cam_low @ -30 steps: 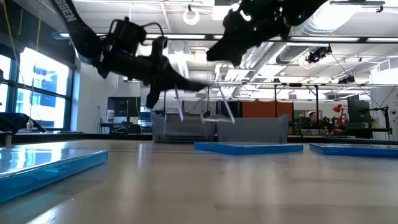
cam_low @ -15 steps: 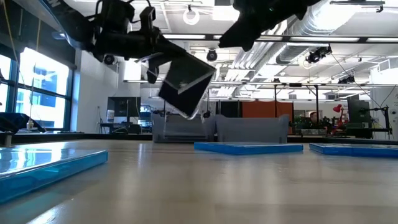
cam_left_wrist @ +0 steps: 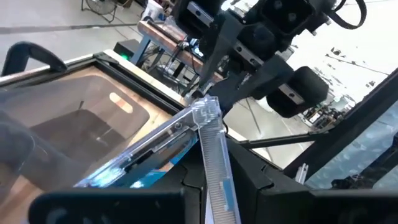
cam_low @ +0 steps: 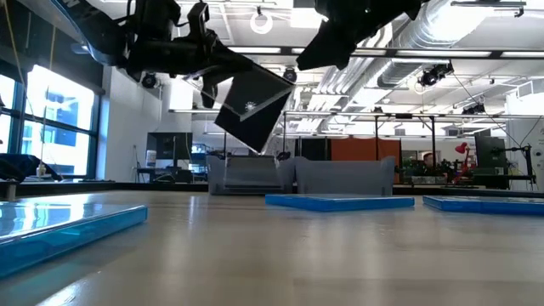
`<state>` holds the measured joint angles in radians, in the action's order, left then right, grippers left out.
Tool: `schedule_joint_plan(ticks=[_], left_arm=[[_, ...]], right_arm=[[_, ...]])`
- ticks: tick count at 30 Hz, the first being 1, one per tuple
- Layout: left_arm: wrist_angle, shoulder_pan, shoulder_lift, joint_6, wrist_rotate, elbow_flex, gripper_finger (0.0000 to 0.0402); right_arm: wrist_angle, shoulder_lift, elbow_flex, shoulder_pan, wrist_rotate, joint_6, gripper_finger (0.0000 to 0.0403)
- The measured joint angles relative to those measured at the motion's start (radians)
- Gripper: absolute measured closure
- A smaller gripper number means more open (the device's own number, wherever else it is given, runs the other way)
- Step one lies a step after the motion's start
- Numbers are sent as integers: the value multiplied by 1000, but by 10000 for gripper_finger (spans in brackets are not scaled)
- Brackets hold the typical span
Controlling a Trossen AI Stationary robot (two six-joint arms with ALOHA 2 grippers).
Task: Pick & place jewel cases by type
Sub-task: Put the black cd case into the left black bin
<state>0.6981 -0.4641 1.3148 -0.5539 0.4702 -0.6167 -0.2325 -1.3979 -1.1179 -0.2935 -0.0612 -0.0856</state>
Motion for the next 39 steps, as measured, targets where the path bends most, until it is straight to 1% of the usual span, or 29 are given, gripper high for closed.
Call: schedule_joint_plan(ticks=[3,7,9,11,13,14,18,20,22,29,32,36,39], left_arm=[[12,0,0,12,-5,-3,358],[-3,0,2,71,-14,-40,358],[-32,0,2,103,-18,-68,358],[-89,0,2,125,-51,-96,358],[-172,0,3,165,-110,-129,358],[-223,0,3,189,-156,-146,358],[-428,-1,3,268,-382,-207,358],[-480,-1,3,287,-471,-227,358],[-487,-2,3,279,-512,-231,358],[-455,-1,3,136,-515,-234,358],[-455,-1,8,111,-549,-234,358],[-446,-1,36,71,-606,-234,358],[-421,-2,74,40,-611,-234,358]], right_arm=[[2,-13,0,-2,29,3,272],[54,-42,0,-10,-2,33,272],[70,-58,0,-17,-9,42,272],[77,-66,1,-25,7,26,272],[81,-67,1,-28,60,-7,272],[83,-67,1,-28,98,-25,272],[114,-66,1,-27,250,-96,272],[137,-64,1,-27,270,-122,272],[152,-63,1,-27,269,-130,272],[156,-63,1,-26,261,-132,272],[155,-63,1,-26,261,-132,272],[155,-63,1,-26,254,-132,272],[155,-63,1,-26,253,-132,272]])
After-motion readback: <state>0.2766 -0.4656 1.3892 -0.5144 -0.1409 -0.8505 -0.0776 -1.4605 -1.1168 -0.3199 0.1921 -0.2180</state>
